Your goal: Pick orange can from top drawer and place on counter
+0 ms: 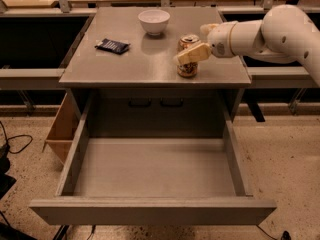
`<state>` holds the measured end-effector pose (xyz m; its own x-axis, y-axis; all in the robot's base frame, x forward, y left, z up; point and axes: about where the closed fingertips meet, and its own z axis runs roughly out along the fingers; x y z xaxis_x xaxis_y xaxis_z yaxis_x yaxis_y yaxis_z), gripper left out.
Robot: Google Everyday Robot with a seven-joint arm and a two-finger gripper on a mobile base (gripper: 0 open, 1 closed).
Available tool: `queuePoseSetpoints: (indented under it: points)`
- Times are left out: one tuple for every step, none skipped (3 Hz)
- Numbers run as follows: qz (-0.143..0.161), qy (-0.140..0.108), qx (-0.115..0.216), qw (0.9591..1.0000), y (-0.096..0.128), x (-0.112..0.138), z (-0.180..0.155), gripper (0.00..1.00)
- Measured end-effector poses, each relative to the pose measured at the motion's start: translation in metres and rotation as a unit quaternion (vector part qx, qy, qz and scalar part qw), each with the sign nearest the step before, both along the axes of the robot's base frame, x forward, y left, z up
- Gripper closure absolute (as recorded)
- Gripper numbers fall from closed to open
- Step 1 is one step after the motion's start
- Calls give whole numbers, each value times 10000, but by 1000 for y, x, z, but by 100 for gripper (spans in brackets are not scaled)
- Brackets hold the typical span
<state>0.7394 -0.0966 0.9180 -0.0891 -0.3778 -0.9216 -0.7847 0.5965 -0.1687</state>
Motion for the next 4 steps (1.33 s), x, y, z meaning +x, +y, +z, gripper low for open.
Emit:
queuePoseSetpoints:
  points:
    - [53, -71, -30, 10000, 5, 2, 12, 0]
    - [237, -389, -383, 9982, 8, -18, 83, 0]
    - [-112, -888, -746, 9932, -14, -64, 141, 0]
    - [-589, -1342, -1276, 9809, -26, -109, 160, 0]
